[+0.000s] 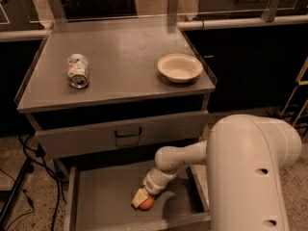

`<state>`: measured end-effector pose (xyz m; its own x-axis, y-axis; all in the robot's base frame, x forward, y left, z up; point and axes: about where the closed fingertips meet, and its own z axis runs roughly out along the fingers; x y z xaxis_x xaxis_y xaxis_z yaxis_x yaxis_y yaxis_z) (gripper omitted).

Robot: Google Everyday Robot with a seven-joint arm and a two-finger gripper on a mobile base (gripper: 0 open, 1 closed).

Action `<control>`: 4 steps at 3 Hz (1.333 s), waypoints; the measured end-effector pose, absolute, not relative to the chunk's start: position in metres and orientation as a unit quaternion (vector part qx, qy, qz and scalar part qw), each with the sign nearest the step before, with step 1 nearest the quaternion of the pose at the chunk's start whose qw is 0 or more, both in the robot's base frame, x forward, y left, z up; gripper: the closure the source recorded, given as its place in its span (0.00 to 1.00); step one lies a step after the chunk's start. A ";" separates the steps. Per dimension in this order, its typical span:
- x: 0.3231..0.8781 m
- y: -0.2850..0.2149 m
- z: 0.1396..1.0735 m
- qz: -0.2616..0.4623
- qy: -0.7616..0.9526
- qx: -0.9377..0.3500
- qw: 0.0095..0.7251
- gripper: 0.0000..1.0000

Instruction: Place orange into middle drawer

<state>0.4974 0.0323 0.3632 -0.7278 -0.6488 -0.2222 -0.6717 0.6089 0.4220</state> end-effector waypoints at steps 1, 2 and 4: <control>0.497 0.033 0.357 0.250 0.896 -0.366 0.021 1.00; 0.497 0.033 0.357 0.250 0.896 -0.366 0.021 0.81; 0.497 0.033 0.357 0.250 0.896 -0.366 0.020 0.34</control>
Offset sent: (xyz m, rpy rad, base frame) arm -0.0003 0.0008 -0.0060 0.0067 0.0090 -0.0017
